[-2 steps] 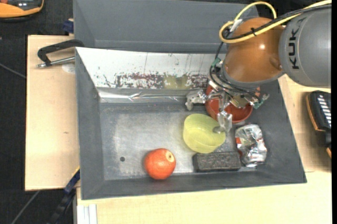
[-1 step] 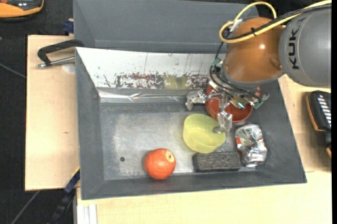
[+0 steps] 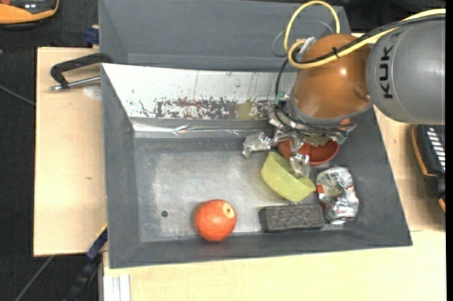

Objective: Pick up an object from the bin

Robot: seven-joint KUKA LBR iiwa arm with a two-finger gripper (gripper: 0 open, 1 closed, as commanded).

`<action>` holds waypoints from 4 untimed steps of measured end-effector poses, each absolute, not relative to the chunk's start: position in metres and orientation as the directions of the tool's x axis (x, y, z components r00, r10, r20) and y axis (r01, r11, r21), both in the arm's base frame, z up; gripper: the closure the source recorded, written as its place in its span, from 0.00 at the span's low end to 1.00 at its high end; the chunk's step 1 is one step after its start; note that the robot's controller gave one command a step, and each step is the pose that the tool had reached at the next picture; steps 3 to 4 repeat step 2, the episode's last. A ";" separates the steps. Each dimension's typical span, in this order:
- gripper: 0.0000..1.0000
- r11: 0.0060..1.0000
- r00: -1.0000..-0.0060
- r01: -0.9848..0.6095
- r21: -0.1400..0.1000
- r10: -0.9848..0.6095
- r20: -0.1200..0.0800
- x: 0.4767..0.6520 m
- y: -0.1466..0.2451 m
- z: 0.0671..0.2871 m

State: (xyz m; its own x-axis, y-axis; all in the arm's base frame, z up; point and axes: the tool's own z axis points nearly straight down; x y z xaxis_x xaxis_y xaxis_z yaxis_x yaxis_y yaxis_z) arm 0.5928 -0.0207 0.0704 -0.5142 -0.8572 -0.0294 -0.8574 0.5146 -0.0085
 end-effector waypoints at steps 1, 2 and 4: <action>1.00 0.516 -0.516 -0.856 -0.010 -0.856 -0.032 0.594 -0.021 0.072; 1.00 0.476 -0.474 -0.879 -0.026 -0.879 -0.039 0.591 -0.039 0.294; 1.00 0.476 -0.474 -0.879 -0.026 -0.879 -0.039 0.591 -0.039 0.294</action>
Offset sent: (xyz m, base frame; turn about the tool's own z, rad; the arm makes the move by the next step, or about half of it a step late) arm 0.0000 0.0000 0.0000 0.0000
